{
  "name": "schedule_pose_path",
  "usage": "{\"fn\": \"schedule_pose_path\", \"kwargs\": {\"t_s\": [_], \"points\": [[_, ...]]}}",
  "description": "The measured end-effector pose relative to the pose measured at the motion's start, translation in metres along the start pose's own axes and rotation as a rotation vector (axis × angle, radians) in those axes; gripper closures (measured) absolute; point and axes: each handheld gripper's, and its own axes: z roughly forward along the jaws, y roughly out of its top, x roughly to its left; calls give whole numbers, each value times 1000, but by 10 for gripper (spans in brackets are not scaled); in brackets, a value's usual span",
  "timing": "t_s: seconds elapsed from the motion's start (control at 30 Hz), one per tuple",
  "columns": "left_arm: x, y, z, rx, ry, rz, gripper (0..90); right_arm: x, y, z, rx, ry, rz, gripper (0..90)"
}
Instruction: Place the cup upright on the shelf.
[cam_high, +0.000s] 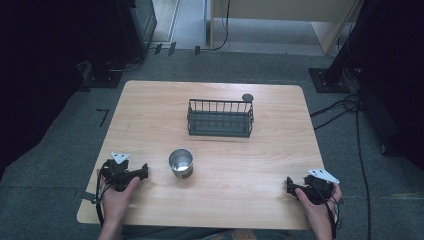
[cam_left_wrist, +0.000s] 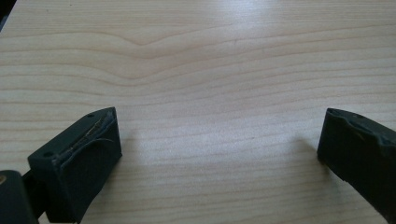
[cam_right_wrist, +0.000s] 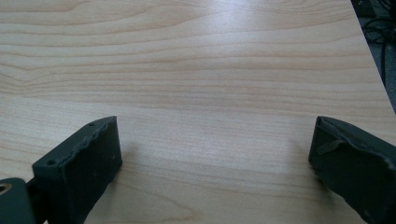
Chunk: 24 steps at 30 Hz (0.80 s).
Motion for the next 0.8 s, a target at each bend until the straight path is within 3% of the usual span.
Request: {"fn": "schedule_pose_path", "kwargs": {"t_s": [0.27,0.6,0.8], "points": [[-3,-3,-4,2,0,11,0,0,0,0,0,0,0,16],[-8,-2,-13,-28,-20,23,0,3,1,1,-2,1,-4,15],[-15,-1,-22,-58,-95,38,0,3,1,1,-1,2,-4,15]]}}
